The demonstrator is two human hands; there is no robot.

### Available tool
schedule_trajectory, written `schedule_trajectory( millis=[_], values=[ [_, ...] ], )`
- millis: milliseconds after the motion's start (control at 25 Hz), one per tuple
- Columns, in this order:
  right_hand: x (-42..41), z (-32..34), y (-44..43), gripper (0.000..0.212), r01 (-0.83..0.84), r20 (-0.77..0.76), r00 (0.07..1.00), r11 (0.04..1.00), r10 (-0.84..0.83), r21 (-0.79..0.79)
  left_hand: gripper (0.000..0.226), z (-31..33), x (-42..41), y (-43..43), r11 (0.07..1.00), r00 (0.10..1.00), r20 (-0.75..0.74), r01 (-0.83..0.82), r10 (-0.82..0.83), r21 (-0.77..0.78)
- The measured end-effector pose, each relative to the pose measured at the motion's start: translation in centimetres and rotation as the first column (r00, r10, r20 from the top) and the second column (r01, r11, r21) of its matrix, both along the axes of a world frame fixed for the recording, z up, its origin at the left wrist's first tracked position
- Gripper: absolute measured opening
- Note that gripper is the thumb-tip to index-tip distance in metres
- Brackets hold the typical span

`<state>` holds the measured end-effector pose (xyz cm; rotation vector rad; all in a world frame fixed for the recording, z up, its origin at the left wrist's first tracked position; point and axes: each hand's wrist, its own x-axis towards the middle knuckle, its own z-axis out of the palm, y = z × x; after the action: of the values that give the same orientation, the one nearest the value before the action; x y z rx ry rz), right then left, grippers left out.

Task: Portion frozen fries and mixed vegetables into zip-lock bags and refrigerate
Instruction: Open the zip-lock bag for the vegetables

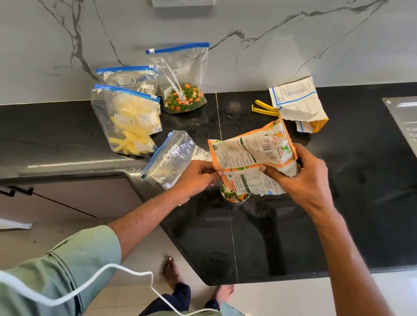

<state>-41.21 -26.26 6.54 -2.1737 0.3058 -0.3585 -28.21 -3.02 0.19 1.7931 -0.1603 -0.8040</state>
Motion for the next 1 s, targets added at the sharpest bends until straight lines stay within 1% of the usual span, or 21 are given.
schedule_trajectory(
  millis=[160, 240, 400, 520, 600, 680, 840, 920, 1000],
  values=[
    [-0.2, -0.1, 0.6, 0.063, 0.014, 0.026, 1.0, 1.0, -0.013, -0.022, 0.023, -0.5, -0.2, 0.7, 1.0, 0.999, 0.05, -0.005, 0.004, 0.024],
    [-0.4, -0.5, 0.9, 0.063, 0.007, 0.048, 0.999, 0.999, -0.006, -0.033, 0.024, -0.4, -0.4, 0.9, 0.999, 0.998, 0.05, -0.031, 0.029, 0.026],
    [-1.0, -0.9, 1.8, 0.055, 0.052, 0.113, 0.993, 0.997, -0.045, -0.063, 0.027, -0.2, -0.5, 1.0, 0.998, 0.996, 0.078, -0.051, 0.049, 0.021],
    [-1.2, -1.2, 2.3, 0.052, 0.077, 0.169, 0.984, 0.989, -0.055, -0.126, 0.025, -0.2, -0.4, 0.9, 0.998, 0.997, 0.043, -0.065, 0.065, -0.005],
    [-1.3, -1.4, 2.5, 0.051, 0.103, 0.192, 0.979, 0.984, -0.074, -0.147, 0.019, -0.5, -0.3, 0.7, 0.994, 0.994, 0.026, -0.105, 0.105, -0.006],
    [-1.1, -1.4, 2.7, 0.05, 0.099, 0.186, 0.98, 0.982, -0.069, -0.158, 0.015, -0.7, -0.3, 0.8, 0.992, 0.992, 0.009, -0.125, 0.125, -0.001],
    [-0.8, -1.6, 3.2, 0.051, 0.139, 0.183, 0.977, 0.976, -0.108, -0.168, 0.019, -0.4, -0.7, 0.5, 0.989, 0.989, 0.001, -0.144, 0.145, -0.041],
    [-0.7, -1.5, 3.4, 0.047, 0.171, 0.199, 0.971, 0.97, -0.136, -0.174, 0.019, -0.5, -0.7, 0.2, 0.99, 0.99, 0.011, -0.14, 0.14, -0.029],
    [-0.5, -1.4, 3.6, 0.042, 0.168, 0.18, 0.975, 0.966, -0.133, -0.196, 0.021, -0.7, -0.7, 0.1, 0.99, 0.99, 0.005, -0.14, 0.14, -0.006]
  ],
)
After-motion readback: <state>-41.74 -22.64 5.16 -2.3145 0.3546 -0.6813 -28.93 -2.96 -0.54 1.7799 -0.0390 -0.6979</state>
